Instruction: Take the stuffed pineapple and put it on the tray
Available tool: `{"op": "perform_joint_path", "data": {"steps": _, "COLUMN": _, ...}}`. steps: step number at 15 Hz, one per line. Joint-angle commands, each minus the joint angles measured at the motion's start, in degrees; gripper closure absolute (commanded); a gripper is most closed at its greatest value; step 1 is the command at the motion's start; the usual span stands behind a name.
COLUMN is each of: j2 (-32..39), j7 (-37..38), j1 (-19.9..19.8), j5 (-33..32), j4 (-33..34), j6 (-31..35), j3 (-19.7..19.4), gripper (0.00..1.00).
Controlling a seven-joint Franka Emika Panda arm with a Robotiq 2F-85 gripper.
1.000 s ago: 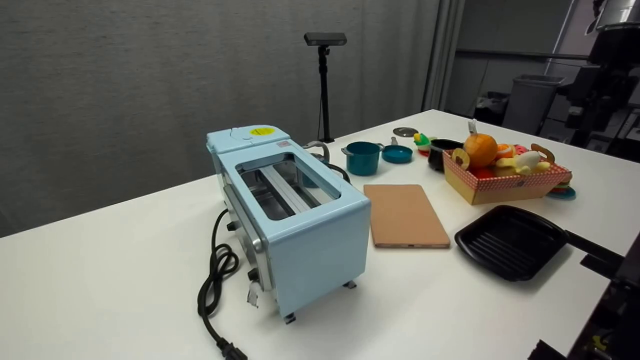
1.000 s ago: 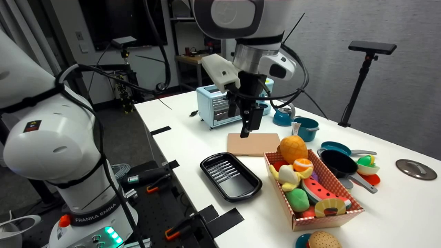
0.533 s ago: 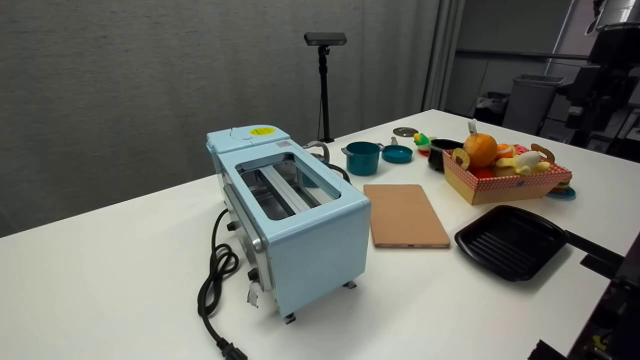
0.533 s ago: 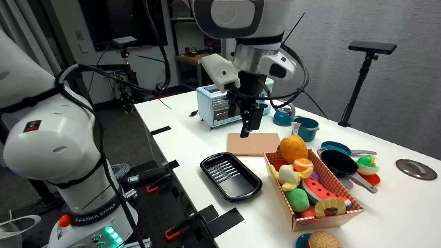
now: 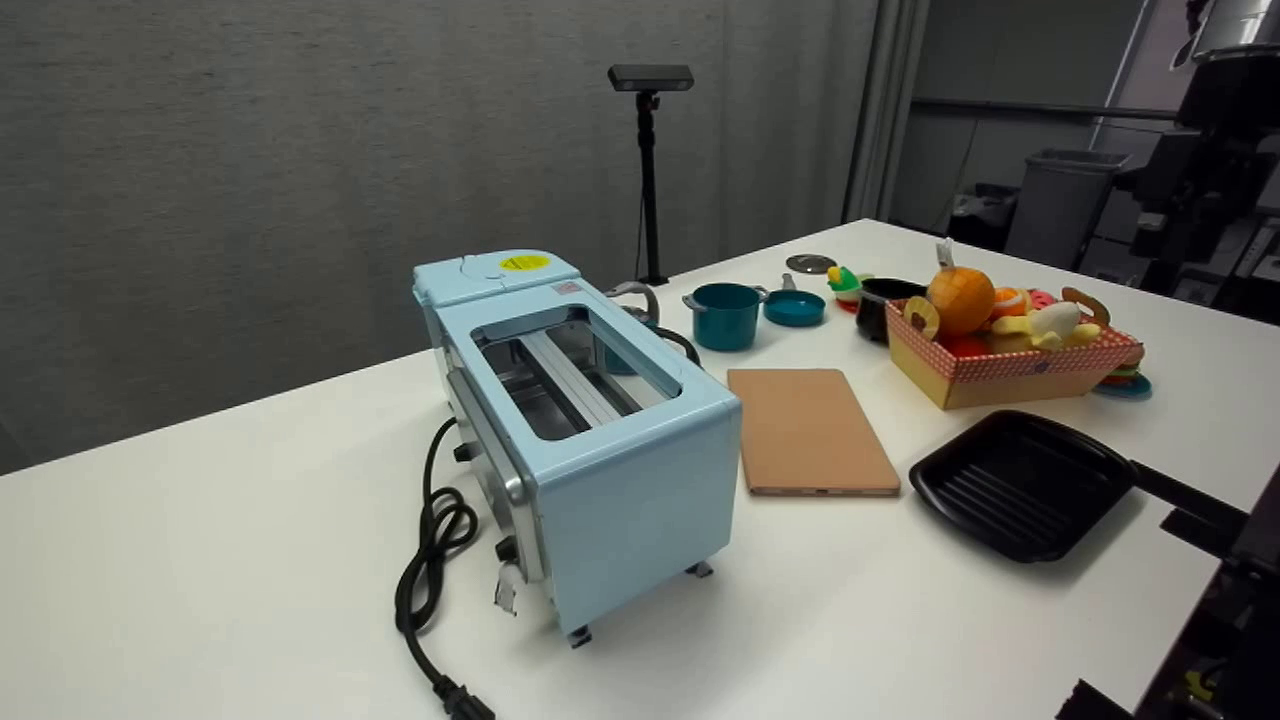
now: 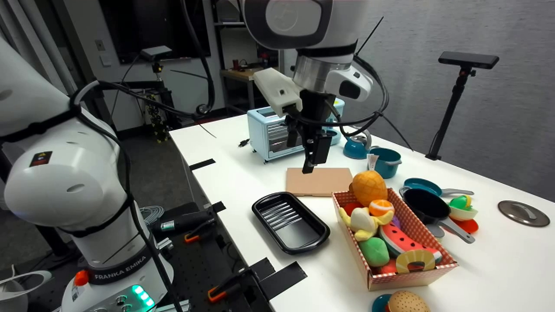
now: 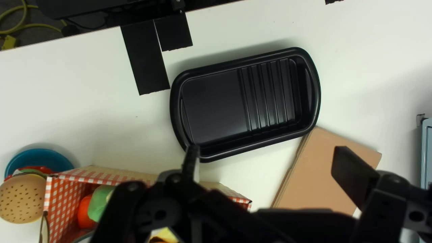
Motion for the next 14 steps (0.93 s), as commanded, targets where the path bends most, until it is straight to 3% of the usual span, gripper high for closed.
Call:
{"op": "perform_joint_path", "data": {"steps": 1, "j2": 0.2, "j7": -0.5, "j1": -1.4, "j5": 0.5, "j4": 0.1, "j6": -0.1, "j3": 1.3, "gripper": 0.00}}
{"op": "perform_joint_path", "data": {"steps": 14, "j2": 1.2, "j7": -0.9, "j1": -1.6, "j5": 1.4, "j4": 1.5, "j6": 0.4, "j3": 0.8, "gripper": 0.00}}
